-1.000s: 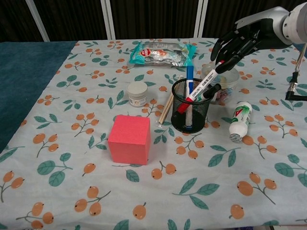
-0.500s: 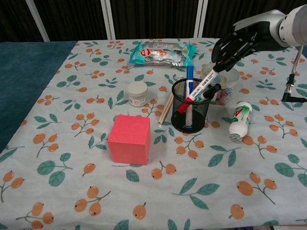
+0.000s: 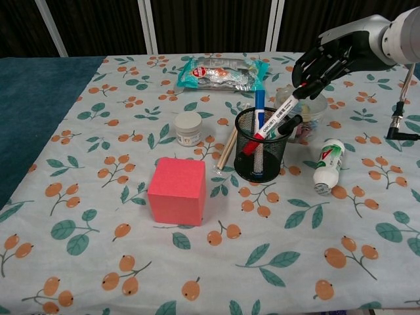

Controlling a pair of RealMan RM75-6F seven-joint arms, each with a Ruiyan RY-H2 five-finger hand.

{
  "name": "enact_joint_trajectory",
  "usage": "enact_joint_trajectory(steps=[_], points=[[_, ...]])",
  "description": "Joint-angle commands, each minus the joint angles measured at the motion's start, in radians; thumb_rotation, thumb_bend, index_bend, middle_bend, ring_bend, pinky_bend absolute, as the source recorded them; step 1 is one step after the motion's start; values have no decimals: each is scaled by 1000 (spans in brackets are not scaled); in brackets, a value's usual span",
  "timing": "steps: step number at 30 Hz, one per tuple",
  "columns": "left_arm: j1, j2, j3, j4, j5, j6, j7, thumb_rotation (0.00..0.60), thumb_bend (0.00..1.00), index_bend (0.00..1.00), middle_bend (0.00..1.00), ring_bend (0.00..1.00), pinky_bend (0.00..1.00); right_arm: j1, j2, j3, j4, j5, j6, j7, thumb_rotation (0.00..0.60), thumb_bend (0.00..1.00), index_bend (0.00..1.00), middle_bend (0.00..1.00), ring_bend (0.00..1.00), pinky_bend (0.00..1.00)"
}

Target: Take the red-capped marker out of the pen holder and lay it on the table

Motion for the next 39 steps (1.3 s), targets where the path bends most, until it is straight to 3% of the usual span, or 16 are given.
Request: enact_joint_trajectory(steps=[1,16,32,39], points=[[0,0,0,-1,-1,-1,1,600,543,191,39,8,0,1,-2,-4,4,3,-9,-6,600,383,610,595,345,260],[1,-1,-4,-7,-13,-2,0,600,542,191,39,8,0,-27,21,50,-16,-15,-1,32,600,434,670,671,390,260],[1,-1,-3,-8,-14,-4,0,600,542,191,39,8,0,-113,188,183,-95,-85,-78,182,600,441,679,678,399,260],[2,0,-4,-8,-16,-3,0,600,542,191,39,8,0,-172,262,205,-85,-131,-97,228,600,444,687,678,399,260]])
